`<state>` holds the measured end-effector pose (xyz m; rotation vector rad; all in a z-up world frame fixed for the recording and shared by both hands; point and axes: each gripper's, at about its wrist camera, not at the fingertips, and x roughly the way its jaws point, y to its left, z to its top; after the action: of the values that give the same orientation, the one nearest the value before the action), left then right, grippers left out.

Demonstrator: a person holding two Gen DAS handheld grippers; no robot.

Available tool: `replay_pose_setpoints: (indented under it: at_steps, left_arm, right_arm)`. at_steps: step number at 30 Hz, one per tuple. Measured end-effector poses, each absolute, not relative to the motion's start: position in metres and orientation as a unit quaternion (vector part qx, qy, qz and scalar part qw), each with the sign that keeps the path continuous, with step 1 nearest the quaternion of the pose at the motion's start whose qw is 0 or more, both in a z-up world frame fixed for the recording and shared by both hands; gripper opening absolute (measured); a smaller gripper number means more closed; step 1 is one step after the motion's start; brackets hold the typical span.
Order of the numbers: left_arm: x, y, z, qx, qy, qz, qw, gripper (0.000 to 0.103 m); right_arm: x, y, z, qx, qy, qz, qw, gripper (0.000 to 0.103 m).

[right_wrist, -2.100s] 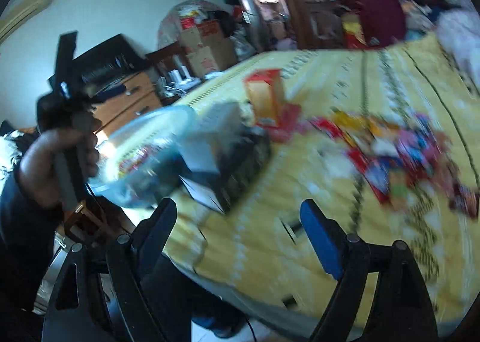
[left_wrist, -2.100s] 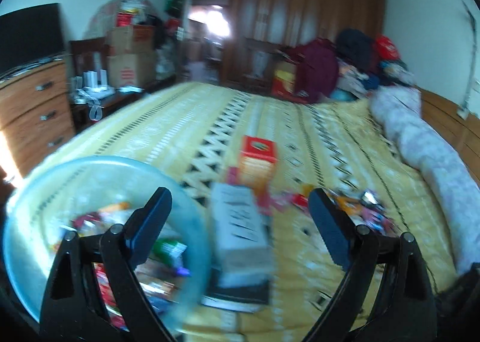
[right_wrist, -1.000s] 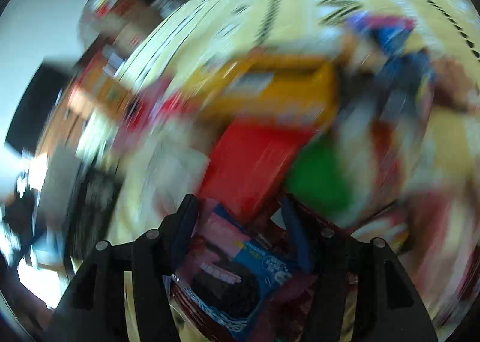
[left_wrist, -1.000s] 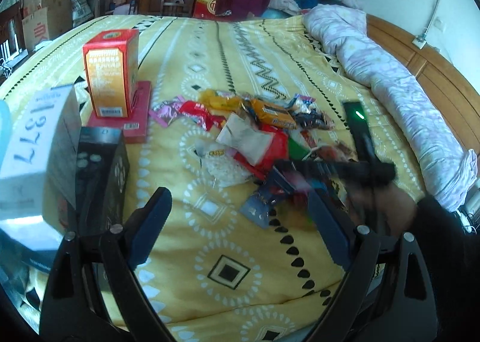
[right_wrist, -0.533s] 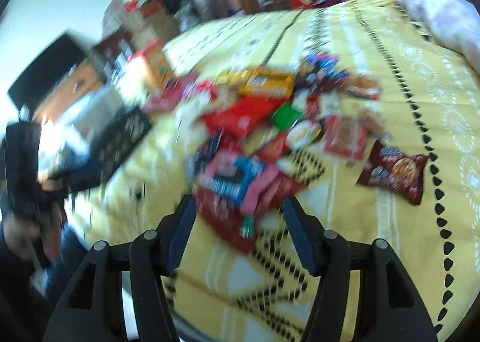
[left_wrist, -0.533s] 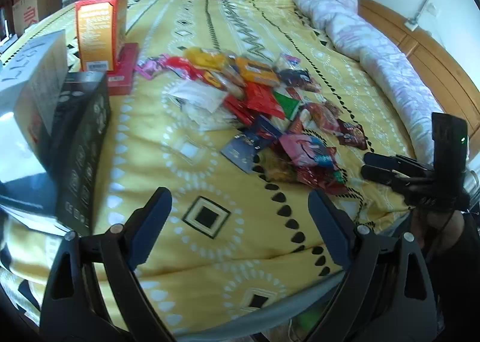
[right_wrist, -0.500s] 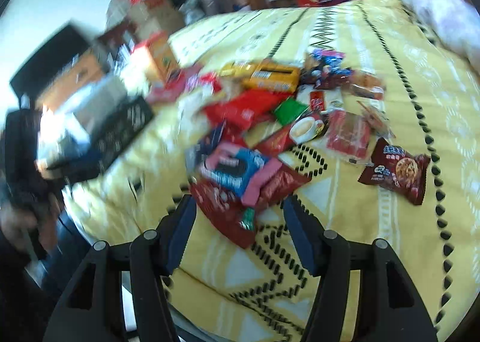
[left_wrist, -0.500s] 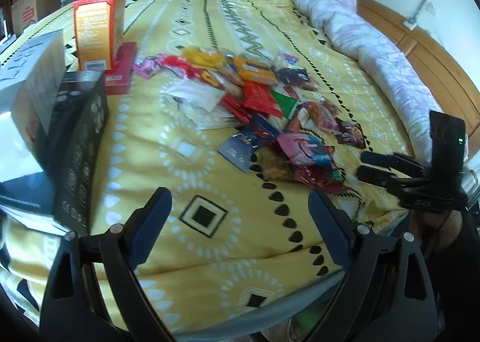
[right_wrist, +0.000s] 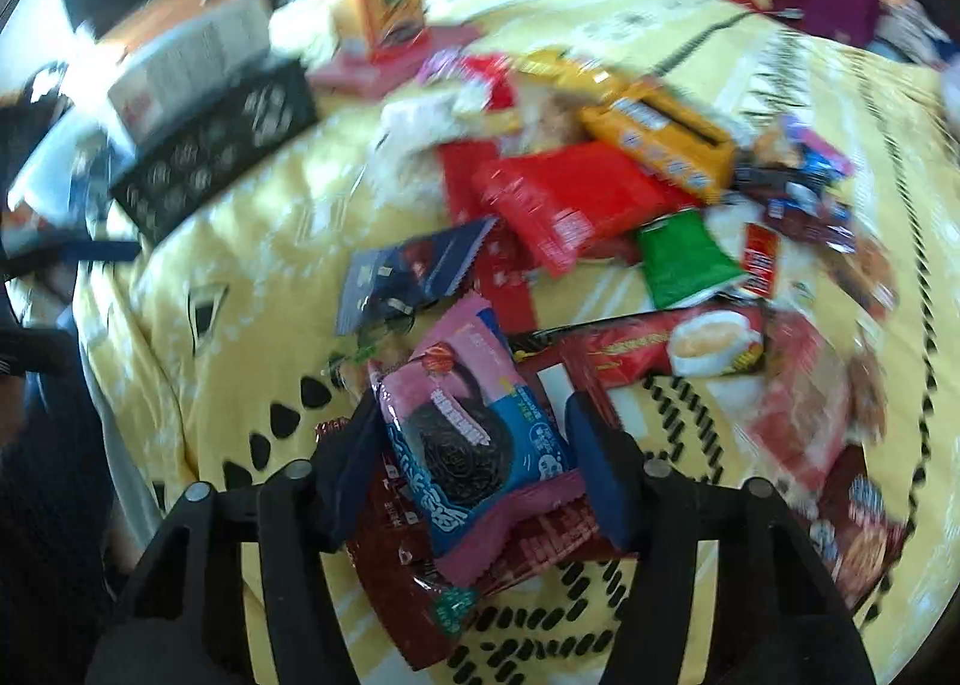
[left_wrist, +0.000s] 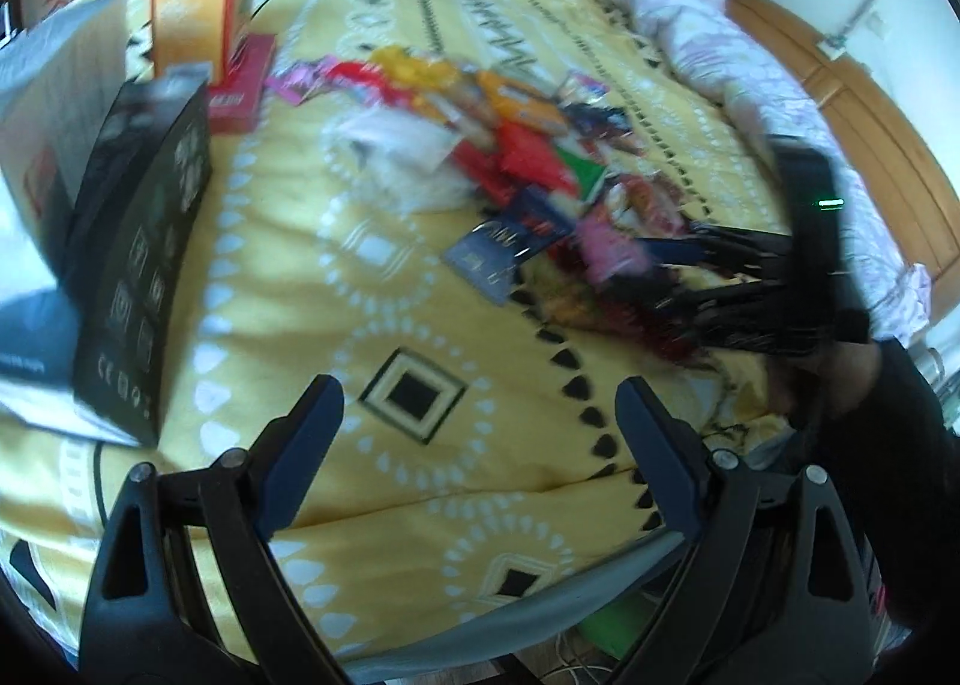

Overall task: Organize snacks
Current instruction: 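Grasp the pink cookie pack with right tool while left tool grasps a dark blue pack, then carry both held packs over the clear bowl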

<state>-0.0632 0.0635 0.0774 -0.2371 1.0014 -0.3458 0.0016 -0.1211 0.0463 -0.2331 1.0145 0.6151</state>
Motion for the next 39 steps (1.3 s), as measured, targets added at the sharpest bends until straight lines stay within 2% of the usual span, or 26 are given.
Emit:
replay_pose_setpoints:
  at_steps: [5, 8, 9, 11, 21, 23, 24, 25, 27, 31, 39]
  left_arm:
    - [-0.055, 0.050, 0.074, -0.084, 0.462, -0.182, 0.864, 0.091]
    - [-0.033, 0.033, 0.074, -0.043, 0.437, -0.209, 0.874, 0.086]
    - [-0.020, 0.028, 0.070, -0.032, 0.434, -0.213, 0.875, 0.081]
    - [0.003, 0.020, 0.061, -0.034, 0.441, -0.229, 0.867, 0.073]
    - [0.046, -0.008, 0.028, -0.027, 0.462, -0.244, 0.852, 0.072]
    - [0.047, -0.011, 0.026, -0.017, 0.460, -0.242, 0.854, 0.066]
    - [0.046, -0.011, 0.027, -0.013, 0.460, -0.244, 0.853, 0.053]
    - [0.047, -0.012, 0.027, -0.008, 0.460, -0.244, 0.854, 0.044]
    - [0.045, -0.010, 0.033, -0.008, 0.450, -0.244, 0.859, 0.034]
    - [0.035, -0.005, 0.052, -0.013, 0.420, -0.236, 0.876, 0.032]
    - [0.001, 0.031, 0.130, -0.041, 0.332, -0.198, 0.921, 0.032]
  right_arm:
    - [-0.035, -0.156, 0.082, 0.005, 0.419, 0.260, 0.870, 0.052]
    - [-0.057, -0.178, 0.090, 0.078, 0.403, 0.229, 0.883, 0.052]
    - [-0.063, -0.184, 0.088, 0.098, 0.403, 0.223, 0.882, 0.052]
    - [-0.074, -0.190, 0.082, 0.114, 0.409, 0.211, 0.881, 0.052]
    - [-0.083, -0.198, 0.067, 0.122, 0.435, 0.200, 0.870, 0.052]
    - [-0.080, -0.195, 0.066, 0.122, 0.434, 0.200, 0.870, 0.052]
    - [-0.078, -0.194, 0.065, 0.123, 0.433, 0.201, 0.870, 0.052]
    - [-0.077, -0.193, 0.064, 0.125, 0.433, 0.202, 0.870, 0.052]
    - [-0.076, -0.190, 0.062, 0.125, 0.431, 0.200, 0.871, 0.052]
    - [-0.077, -0.183, 0.066, 0.122, 0.419, 0.195, 0.878, 0.052]
    - [-0.078, -0.175, 0.100, 0.104, 0.377, 0.183, 0.902, 0.052]
